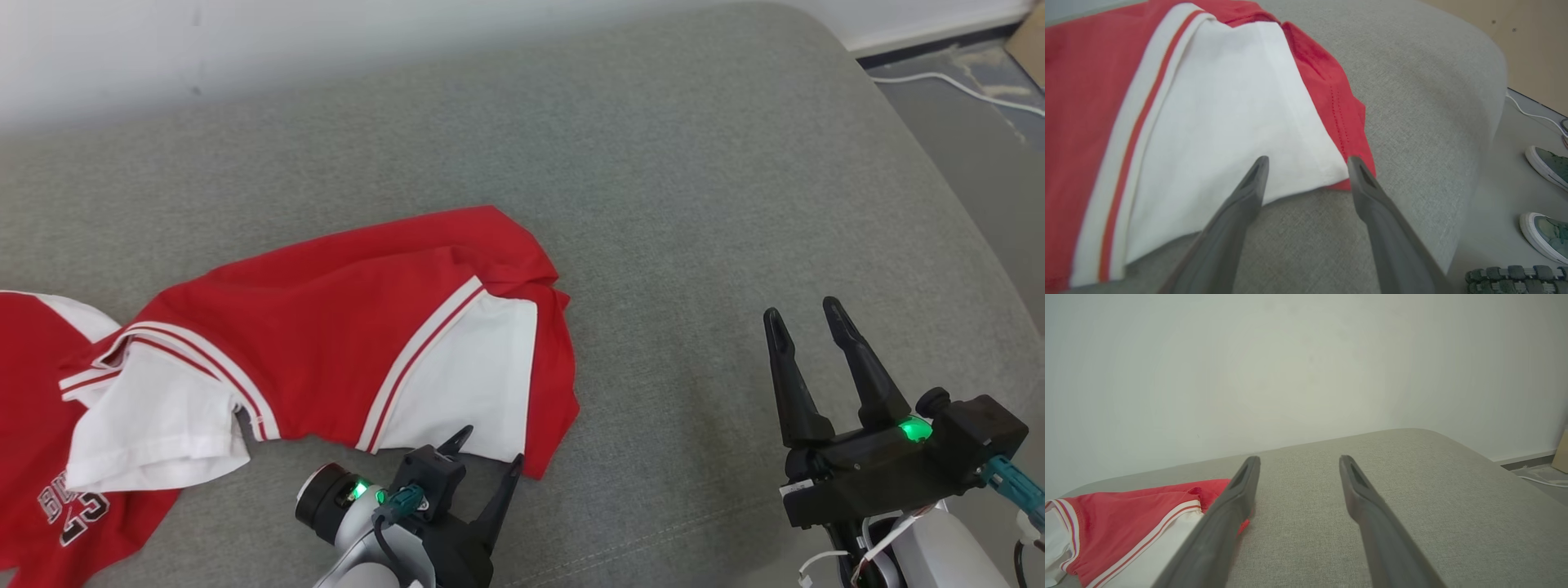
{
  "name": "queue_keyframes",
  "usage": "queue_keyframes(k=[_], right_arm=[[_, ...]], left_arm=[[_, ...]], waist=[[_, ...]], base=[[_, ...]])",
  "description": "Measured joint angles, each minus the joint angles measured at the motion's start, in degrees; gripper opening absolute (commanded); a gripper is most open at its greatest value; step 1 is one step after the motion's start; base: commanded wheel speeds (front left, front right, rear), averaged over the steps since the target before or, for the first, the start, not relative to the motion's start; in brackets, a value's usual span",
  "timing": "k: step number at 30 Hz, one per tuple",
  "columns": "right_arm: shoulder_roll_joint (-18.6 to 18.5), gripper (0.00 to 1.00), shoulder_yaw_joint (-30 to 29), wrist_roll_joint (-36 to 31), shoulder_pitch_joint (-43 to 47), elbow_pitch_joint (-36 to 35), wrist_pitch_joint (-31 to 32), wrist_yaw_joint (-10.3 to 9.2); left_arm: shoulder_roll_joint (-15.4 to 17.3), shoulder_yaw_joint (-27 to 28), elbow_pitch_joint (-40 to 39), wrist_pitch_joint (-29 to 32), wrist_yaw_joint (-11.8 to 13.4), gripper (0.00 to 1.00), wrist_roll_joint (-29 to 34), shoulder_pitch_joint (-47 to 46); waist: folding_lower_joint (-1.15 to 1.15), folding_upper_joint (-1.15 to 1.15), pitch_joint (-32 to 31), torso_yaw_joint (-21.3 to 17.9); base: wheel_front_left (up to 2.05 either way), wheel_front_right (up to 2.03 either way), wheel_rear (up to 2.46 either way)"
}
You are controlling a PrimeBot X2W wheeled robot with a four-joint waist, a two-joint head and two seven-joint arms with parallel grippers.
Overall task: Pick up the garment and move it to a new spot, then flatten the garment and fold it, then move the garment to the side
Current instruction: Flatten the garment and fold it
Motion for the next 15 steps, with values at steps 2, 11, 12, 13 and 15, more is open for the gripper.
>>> queue_keyframes(k=[2, 11, 12, 13, 15], right_arm=[[0.09, 1.0, 0.03, 0.0, -0.12, 0.21, 0.0, 0.0], [0.45, 1.0, -0.46, -0.08, -0.11, 0.99, 0.0, 0.01], [0.54, 1.0, -0.51, -0.08, -0.11, 1.04, 0.0, 0.01], [0.62, 1.0, -0.56, -0.08, -0.11, 1.11, 0.0, 0.01], [0.65, 1.0, -0.68, -0.08, -0.11, 1.22, 0.0, 0.01]], left_arm=[[-0.12, -0.23, 1.47, 0.0, -0.43, 1.0, -0.01, -0.61], [-1.29, -1.64, 6.48, -0.37, -0.48, 1.0, 0.01, -3.67], [-1.36, -1.65, 7.08, -0.66, -0.49, 1.0, 0.01, -3.97], [-1.44, -1.62, 7.48, -0.68, -0.49, 1.0, 0.02, -4.27], [-1.57, -1.6, 8.17, -1.21, -0.49, 1.0, 0.01, -4.5]], waist=[[0.0, 0.0, 0.51, -0.62], [0.0, 0.0, 1.84, -1.98], [0.0, 0.0, 1.86, -1.99], [0.0, 0.0, 1.87, -1.98], [0.0, 0.0, 1.87, -1.93]], base=[[0.0, 0.0, 0.0], [0.0, 0.0, 0.0], [0.0, 0.0, 0.0], [0.0, 0.0, 0.0], [0.0, 0.0, 0.0]])
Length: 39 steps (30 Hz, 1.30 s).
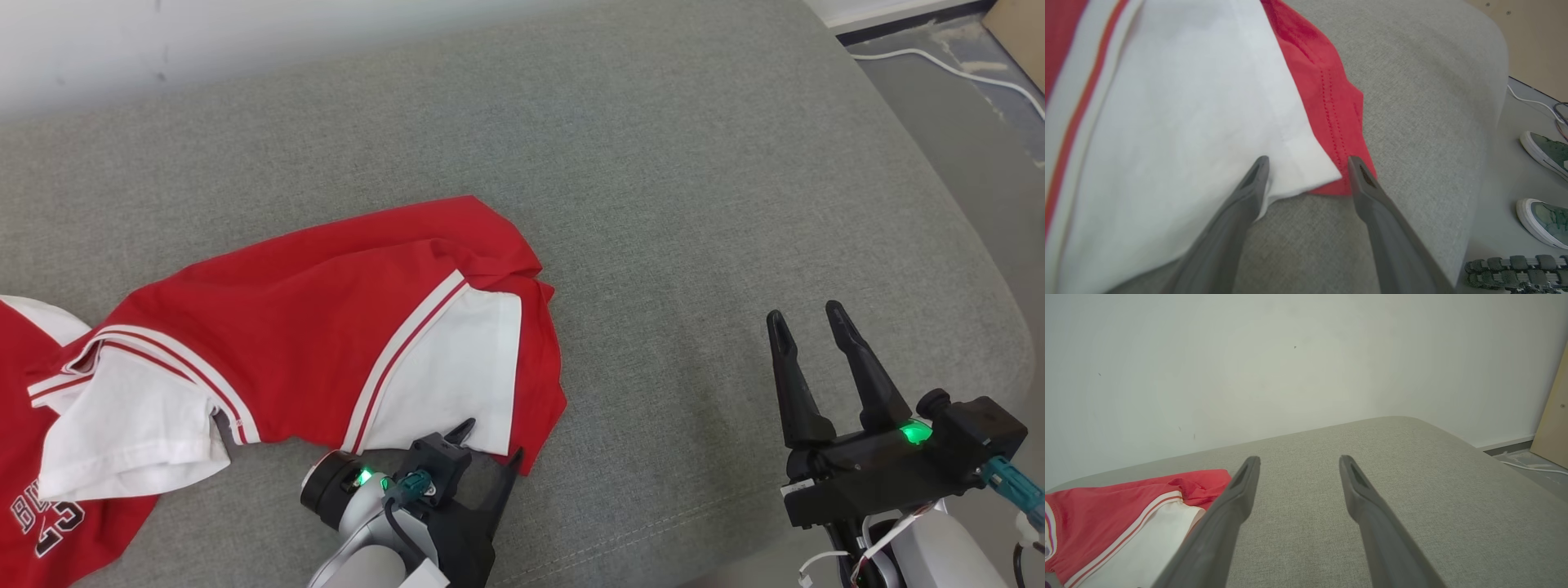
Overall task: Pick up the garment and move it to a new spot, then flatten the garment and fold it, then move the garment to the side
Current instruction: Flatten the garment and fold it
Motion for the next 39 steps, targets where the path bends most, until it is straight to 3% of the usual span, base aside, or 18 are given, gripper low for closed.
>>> queue_keyframes(k=[1, 4, 8, 11, 12, 14, 22, 30, 39], right_arm=[[0.01, 1.0, -0.05, 0.0, 0.0, 0.05, 0.0, 0.0], [-0.03, 1.0, -0.64, -0.01, 0.01, 0.29, 0.0, -0.01], [-0.01, 1.0, -0.53, -0.08, 0.01, 0.41, 0.0, 0.0], [-0.18, 1.0, -0.49, -0.08, 0.02, 0.42, 0.0, 0.0], [-0.2, 1.0, -0.43, -0.08, 0.02, 0.42, 0.0, 0.0], [-0.21, 1.0, -0.32, -0.09, 0.02, 0.44, 0.0, 0.0], [-0.81, 1.0, 0.04, -0.08, 0.42, 0.6, 0.0, 0.0], [-1.72, 1.0, 7.4, 2.31, 1.91, 4.48, 0.09, 0.0], [-0.79, 1.0, 13.05, 6.83, 2.46, 10.55, 4.63, 0.0]], left_arm=[[-0.05, 0.0, 0.53, -0.18, 0.0, 0.98, 0.0, -0.09], [-0.2, -0.09, 1.8, -0.69, -0.26, 0.67, 0.0, -0.97], [-0.29, -0.11, 3.14, -1.93, -0.43, 0.57, -0.35, -1.09], [-0.37, -0.24, 3.65, -2.79, -0.45, 0.4, -0.66, -1.09], [-0.36, -0.21, 3.78, -3.01, -0.48, 0.32, -0.96, -1.09], [-0.35, -0.14, 4.01, -3.97, -0.49, 0.02, -1.42, -1.09], [-0.48, 1.26, 1.75, -6.55, -0.96, 0.0, -4.22, -1.09], [-0.41, 8.05, -6.16, -7.54, -0.35, 0.0, -7.31, -2.15], [0.38, 12.96, -16.01, -7.54, 0.63, 0.0, -8.21, -1.8]], waist=[[0.0, 0.0, -0.01, 0.04], [0.0, 0.0, -0.18, 0.38], [0.0, 0.0, -0.71, 0.96], [0.0, 0.0, -1.04, 1.5], [0.0, 0.0, -1.15, 1.67], [0.0, 0.0, -1.37, 2.0], [-0.01, 0.0, -2.4, 3.22], [-0.01, 0.0, -3.1, 5.94], [-0.01, 0.0, -3.09, 9.45]], base=[[0.0, 0.0, 0.0], [0.0, 0.0, 0.0], [0.0, 0.0, 0.0], [0.0, 0.0, 0.0], [0.0, 0.0, 0.0], [0.0, 0.0, 0.0], [0.0, 0.0, 0.0], [0.0, 0.0, 0.0], [0.0, 0.0, 0.0]])
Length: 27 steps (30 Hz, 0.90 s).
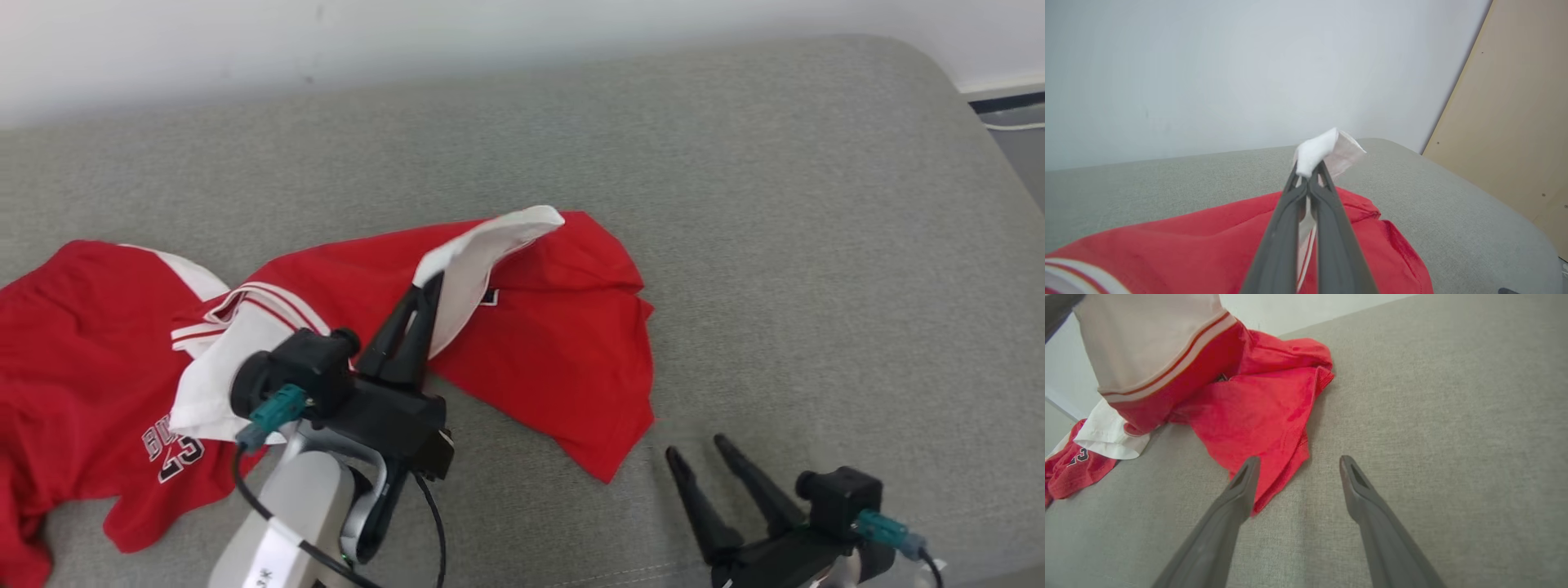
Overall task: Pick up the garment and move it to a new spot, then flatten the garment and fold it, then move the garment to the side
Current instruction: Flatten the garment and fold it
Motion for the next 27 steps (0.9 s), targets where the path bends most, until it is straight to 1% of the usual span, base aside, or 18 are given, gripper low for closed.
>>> queue_keyframes(k=[2, 6, 13, 25, 26, 27], right_arm=[[0.32, 1.0, 1.64, 0.66, -0.03, 1.53, 1.31, 0.0], [1.68, 1.0, 2.66, 3.58, -0.7, 4.41, 3.45, 0.0], [3.39, 1.0, 3.64, 8.55, -3.03, 8.18, 6.87, 0.0], [4.15, 1.0, 3.74, 11.98, -7.45, 13.19, 9.09, 0.34], [4.15, 0.96, 3.9, 12.17, -7.86, 13.63, 9.28, 0.35], [4.16, 0.83, 4.01, 12.56, -8.18, 13.96, 9.53, 0.43]], left_arm=[[0.78, 1.02, -2.2, 0.0, 0.31, 0.0, 0.04, 0.1], [1.71, 2.23, -5.91, -0.01, 0.51, 0.0, 0.35, 1.08], [0.66, 0.7, -10.53, -0.01, 0.47, 0.0, 1.14, 3.29], [0.48, 1.09, -14.5, -0.01, 0.41, 0.0, 1.65, 3.53], [0.47, 1.34, -14.73, -0.01, 0.41, 0.0, 1.65, 3.57], [0.48, 1.59, -15.02, -0.01, 0.41, 0.0, 1.66, 3.63]], waist=[[0.0, 0.0, 0.07, 0.94], [0.0, 0.0, 0.22, 2.76], [0.0, 0.0, 1.04, 5.45], [0.0, 0.0, 2.86, 8.02], [0.0, 0.0, 2.94, 8.1], [0.0, 0.0, 2.99, 8.16]], base=[[0.0, 0.0, 0.0], [0.0, 0.0, 0.0], [0.0, 0.0, 0.0], [0.0, 0.0, 0.0], [0.0, 0.0, 0.0], [0.0, 0.0, 0.0]])
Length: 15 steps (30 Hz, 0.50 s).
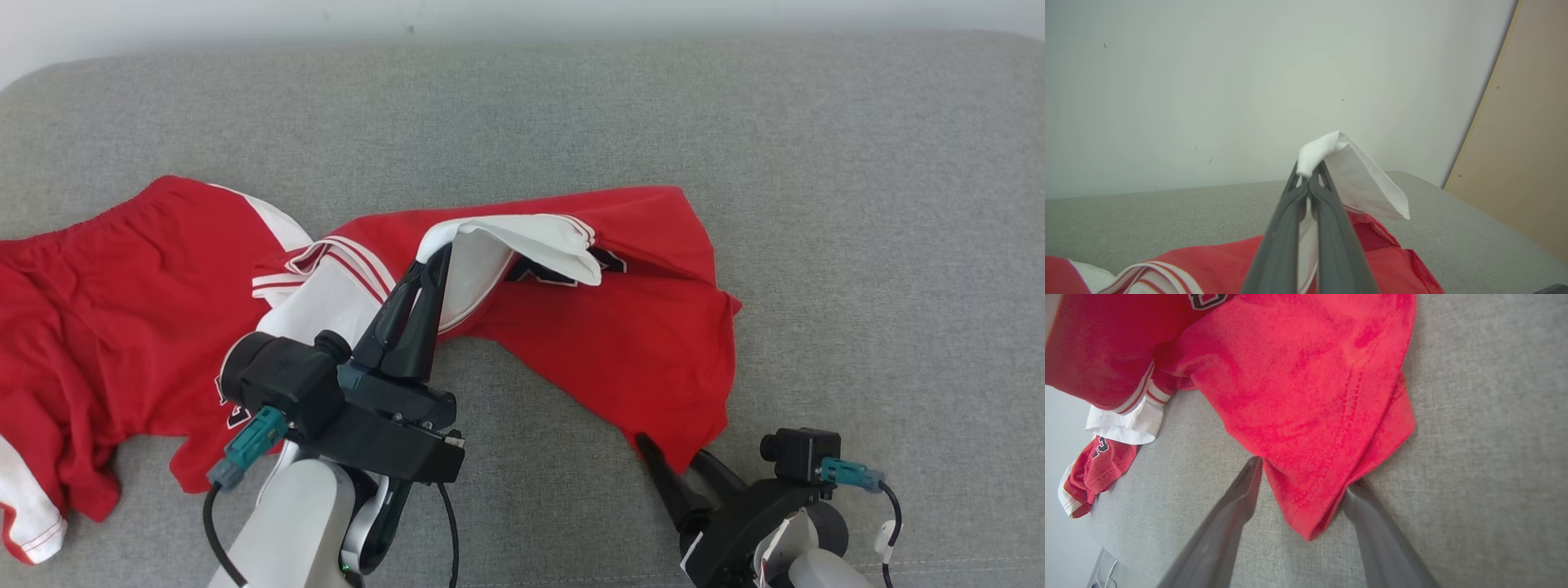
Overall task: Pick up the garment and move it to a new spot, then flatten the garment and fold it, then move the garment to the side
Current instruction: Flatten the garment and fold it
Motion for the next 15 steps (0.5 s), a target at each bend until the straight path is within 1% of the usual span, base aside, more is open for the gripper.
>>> queue_keyframes(k=[1, 2, 4, 11, 15], right_arm=[[0.02, 0.5, 0.09, 0.33, -0.23, 0.3, 0.04, 0.0], [0.04, 0.4, 0.2, 0.51, -0.51, 0.65, 0.05, 0.0], [0.02, 0.0, 0.47, 1.02, -1.17, 1.51, 0.46, 0.0], [0.15, 0.0, 1.46, 2.44, -2.16, 2.8, 0.48, -0.01], [0.44, 0.0, 1.18, 3.56, -3.09, 2.81, -0.65, 0.0]], left_arm=[[0.0, 0.11, -0.27, 0.0, 0.0, 0.0, 0.1, 0.02], [0.0, 0.13, -0.49, 0.0, 0.0, 0.0, 0.32, 0.02], [-0.01, 0.14, -1.0, 0.0, 0.0, 0.0, 1.1, 0.03], [-0.07, 0.56, -1.77, -0.01, -0.03, 0.0, 1.48, 0.02], [0.76, 1.18, -1.74, -0.01, -0.98, 0.0, 1.47, -0.75]], waist=[[0.0, 0.0, 0.03, 0.04], [0.0, 0.0, 0.06, 0.08], [0.0, 0.0, 0.1, 0.14], [0.0, 0.0, 0.11, 0.15], [0.0, 0.0, -0.5, -0.08]], base=[[0.0, 0.0, 0.0], [0.0, 0.0, 0.0], [0.0, 0.0, 0.0], [0.0, 0.0, 0.0], [0.0, 0.0, 0.0]])
